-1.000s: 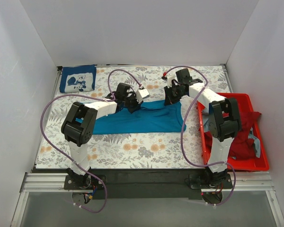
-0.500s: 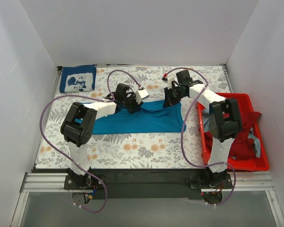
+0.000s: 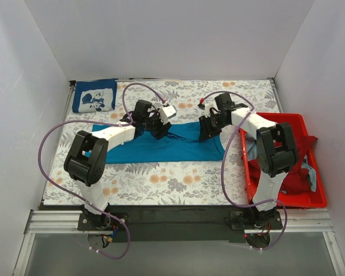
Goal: Fold and stack the t-shirts
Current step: Fold the tshirt
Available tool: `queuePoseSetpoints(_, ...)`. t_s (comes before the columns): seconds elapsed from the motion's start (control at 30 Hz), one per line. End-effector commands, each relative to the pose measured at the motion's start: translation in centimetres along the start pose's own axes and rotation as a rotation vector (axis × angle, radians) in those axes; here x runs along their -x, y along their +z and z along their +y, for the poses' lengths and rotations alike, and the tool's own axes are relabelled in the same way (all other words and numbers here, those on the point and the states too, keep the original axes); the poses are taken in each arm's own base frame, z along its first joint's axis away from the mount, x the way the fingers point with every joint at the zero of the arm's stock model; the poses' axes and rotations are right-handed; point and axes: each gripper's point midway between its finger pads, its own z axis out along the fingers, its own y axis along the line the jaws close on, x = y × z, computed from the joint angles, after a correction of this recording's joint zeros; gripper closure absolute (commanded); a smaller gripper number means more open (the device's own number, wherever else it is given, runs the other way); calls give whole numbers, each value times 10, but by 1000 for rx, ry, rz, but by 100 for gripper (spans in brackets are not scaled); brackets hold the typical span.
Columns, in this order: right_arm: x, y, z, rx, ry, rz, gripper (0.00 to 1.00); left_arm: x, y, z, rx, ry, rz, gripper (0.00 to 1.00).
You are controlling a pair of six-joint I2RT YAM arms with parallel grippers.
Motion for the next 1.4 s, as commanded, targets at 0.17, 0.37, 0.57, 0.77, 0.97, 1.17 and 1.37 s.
queuePoseSetpoints(0.17,15,-33,-1,-102,-113,-37,61,12,-46,3,19,-269,41,50)
queuePoseSetpoints(0.37,20,-50,16,-117,-182,-70,73,-11,-69,5,27,-489,140,52)
queuePoseSetpoints(0.57,-7,-30,13,-148,-231,43,76,-34,-97,14,39,-625,211,55)
queuePoseSetpoints(0.77,-26,-11,1,-166,-237,143,78,-62,-123,17,132,-674,276,58)
queuePoseSetpoints(0.97,-42,6,-31,-259,-255,241,80,-77,-139,32,146,-689,302,60)
queuePoseSetpoints(1.17,-9,20,-76,-365,-312,234,80,-73,-150,33,132,-663,265,60)
queuePoseSetpoints(1.37,104,37,-149,-581,-430,112,81,-70,-159,34,130,-539,259,60)
